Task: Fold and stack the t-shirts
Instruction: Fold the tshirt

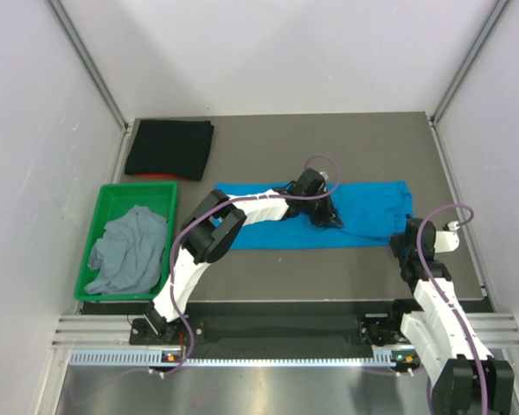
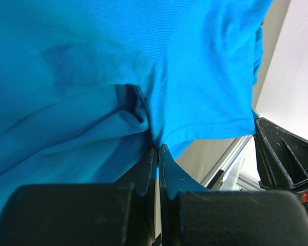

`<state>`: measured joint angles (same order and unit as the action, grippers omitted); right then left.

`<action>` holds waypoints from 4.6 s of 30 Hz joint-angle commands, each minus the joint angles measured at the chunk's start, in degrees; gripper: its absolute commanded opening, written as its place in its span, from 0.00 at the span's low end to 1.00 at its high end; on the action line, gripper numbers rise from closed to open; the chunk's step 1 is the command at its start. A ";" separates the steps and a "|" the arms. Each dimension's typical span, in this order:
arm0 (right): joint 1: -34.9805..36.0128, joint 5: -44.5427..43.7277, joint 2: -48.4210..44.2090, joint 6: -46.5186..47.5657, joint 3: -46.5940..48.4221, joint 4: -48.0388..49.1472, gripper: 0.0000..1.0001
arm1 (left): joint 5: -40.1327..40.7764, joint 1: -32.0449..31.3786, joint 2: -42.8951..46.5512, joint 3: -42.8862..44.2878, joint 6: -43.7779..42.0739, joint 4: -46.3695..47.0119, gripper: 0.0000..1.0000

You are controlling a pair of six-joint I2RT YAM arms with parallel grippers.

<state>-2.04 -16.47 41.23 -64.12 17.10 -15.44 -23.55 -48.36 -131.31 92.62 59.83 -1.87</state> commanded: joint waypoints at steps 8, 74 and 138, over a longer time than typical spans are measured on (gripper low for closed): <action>5.91 -10.06 -4.05 0.92 2.40 -0.29 0.00 | -1.14 0.81 2.81 1.51 -1.56 -2.79 0.00; 14.44 -14.46 7.55 5.93 4.25 -2.14 0.00 | 4.94 1.78 9.49 1.07 -8.42 -7.81 0.26; 6.18 -8.14 40.77 17.80 23.33 14.91 0.00 | 2.99 0.46 9.49 -0.95 -12.02 -2.88 0.25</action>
<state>5.28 -24.12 81.89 -45.47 39.51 -2.87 -19.16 -47.44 -123.15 89.47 48.82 -8.99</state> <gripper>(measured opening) 0.009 0.253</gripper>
